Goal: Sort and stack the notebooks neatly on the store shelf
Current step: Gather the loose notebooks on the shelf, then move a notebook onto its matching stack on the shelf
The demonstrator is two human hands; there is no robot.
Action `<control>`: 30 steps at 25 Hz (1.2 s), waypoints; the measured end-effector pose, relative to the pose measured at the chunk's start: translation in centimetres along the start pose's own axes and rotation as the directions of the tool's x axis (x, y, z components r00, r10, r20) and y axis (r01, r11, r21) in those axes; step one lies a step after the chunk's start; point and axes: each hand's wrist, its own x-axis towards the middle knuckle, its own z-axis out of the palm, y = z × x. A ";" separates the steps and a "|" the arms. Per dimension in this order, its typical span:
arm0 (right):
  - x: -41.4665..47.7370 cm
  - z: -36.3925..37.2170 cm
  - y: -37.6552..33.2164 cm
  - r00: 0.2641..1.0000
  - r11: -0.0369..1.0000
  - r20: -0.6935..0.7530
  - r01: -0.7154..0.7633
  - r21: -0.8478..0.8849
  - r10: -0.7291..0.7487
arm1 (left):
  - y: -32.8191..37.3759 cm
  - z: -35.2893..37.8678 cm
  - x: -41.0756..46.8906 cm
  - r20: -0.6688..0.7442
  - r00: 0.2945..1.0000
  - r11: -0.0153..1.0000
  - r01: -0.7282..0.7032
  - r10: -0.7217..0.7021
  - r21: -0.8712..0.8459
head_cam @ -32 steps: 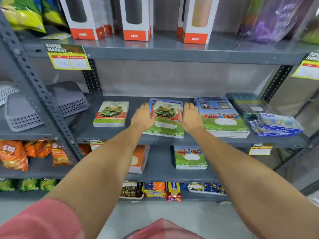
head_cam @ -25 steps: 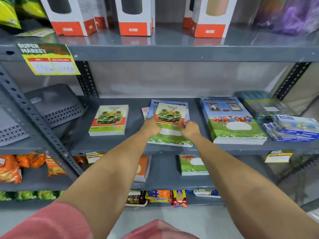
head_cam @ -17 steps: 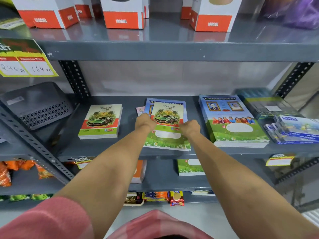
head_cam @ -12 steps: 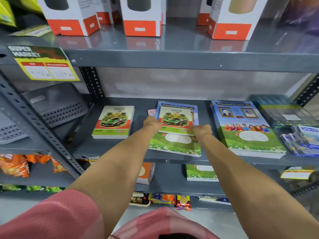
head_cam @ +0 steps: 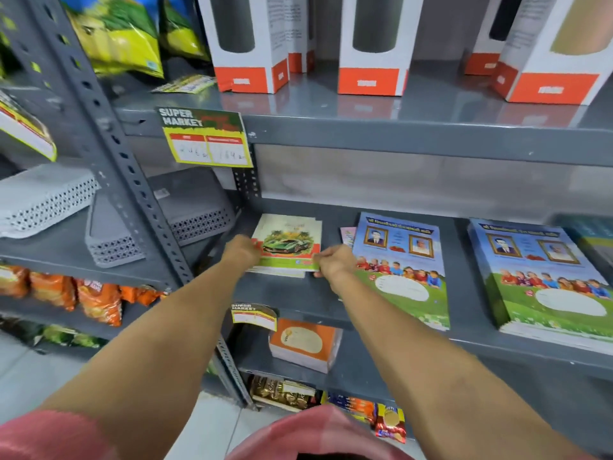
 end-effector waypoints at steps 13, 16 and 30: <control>0.3 -14.6 6.6 0.895 0.717 -0.434 -0.368 -0.592 0.101 | 11.1 9.9 -7.3 0.199 0.950 0.919 -0.290 0.241 0.269; 0.4 -16.1 8.9 0.921 0.794 -0.353 -0.338 -0.505 0.167 | 11.7 12.5 -8.8 0.253 0.950 0.931 -0.252 0.186 0.264; -1.2 -34.7 7.8 0.748 0.842 -0.662 -0.326 -0.429 -0.048 | 27.0 17.7 -16.0 0.269 0.852 0.886 -0.463 0.449 -0.016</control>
